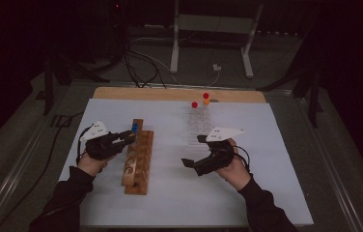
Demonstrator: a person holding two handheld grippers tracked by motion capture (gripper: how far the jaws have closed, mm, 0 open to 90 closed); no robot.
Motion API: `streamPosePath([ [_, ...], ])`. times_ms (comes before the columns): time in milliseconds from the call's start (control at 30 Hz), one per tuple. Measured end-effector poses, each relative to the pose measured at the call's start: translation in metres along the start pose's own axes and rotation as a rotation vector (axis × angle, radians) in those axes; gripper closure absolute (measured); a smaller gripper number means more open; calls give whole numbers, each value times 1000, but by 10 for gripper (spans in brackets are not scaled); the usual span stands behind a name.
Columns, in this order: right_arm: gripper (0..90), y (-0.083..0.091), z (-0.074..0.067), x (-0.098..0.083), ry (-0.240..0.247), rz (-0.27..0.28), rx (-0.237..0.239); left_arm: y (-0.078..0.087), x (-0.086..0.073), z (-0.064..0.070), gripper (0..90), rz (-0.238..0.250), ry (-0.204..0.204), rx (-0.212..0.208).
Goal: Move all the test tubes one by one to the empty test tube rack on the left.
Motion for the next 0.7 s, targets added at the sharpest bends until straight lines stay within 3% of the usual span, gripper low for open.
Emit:
streamPosePath([
  [167,0,0,1,0,-2,0,-1,1,-2,0,716,-16,-15,12],
  [400,0,2,2,2,-5,8,-7,2,-2,0,704,-22,5,-6],
  [433,0,2,3,3,-2,8,-10,3,-2,1,679,-21,3,-11],
  [700,0,13,22,10,18,29,-83,17,0,17,210,-4,8,-59],
])
Point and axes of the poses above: each handheld gripper's, and its own axes: y roughly backward along the jaws, x roughly out of its top, z roughly to its right, the point moved 7 cm from there along -y, roughly forward along the jaws, and after that the axes turned 8 degrees about y, right-handed, at the moved point
